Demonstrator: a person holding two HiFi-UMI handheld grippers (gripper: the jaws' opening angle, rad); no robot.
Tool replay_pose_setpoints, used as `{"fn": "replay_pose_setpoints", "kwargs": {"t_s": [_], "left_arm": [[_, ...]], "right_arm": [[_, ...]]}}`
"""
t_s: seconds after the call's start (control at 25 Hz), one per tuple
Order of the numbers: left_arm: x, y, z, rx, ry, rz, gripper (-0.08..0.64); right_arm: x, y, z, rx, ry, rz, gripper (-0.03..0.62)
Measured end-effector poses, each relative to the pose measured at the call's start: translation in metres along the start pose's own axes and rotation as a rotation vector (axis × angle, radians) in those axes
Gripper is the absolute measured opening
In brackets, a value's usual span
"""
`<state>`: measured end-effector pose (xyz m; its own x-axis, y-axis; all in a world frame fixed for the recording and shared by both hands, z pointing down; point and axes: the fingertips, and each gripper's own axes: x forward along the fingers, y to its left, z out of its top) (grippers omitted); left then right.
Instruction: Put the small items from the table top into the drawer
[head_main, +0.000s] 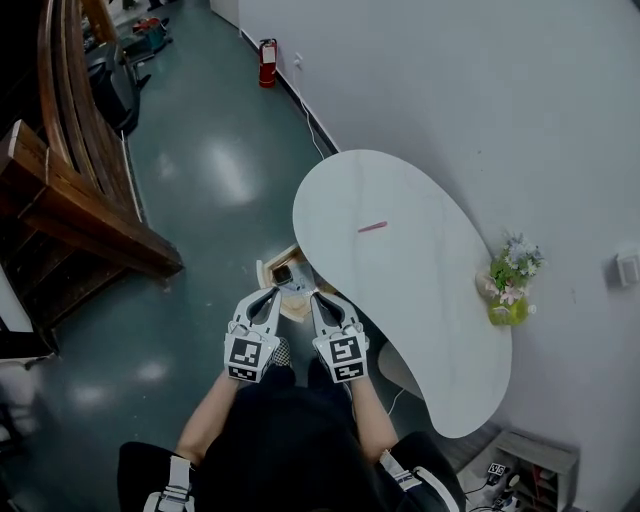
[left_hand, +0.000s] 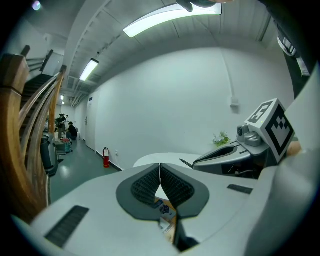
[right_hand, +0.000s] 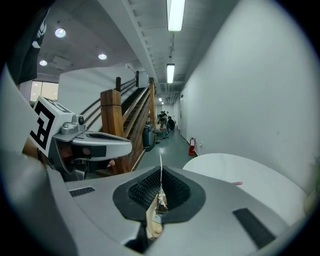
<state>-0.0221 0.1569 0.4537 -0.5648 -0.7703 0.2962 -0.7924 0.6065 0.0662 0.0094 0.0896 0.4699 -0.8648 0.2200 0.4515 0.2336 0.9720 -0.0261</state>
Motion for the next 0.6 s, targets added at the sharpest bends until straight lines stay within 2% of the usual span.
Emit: {"fn": "replay_pose_setpoints", "kwargs": {"t_s": [0.32,0.6], "left_arm": [[-0.01,0.029,-0.02,-0.031,0.017,0.03,0.02],[0.005,0.056,-0.057,-0.086,0.057,0.061,0.02]], "right_arm": [[0.031,0.014,-0.012,-0.014,0.039,0.011,0.034],[0.079,0.009,-0.047,-0.03,0.124,0.047,0.034]]}}
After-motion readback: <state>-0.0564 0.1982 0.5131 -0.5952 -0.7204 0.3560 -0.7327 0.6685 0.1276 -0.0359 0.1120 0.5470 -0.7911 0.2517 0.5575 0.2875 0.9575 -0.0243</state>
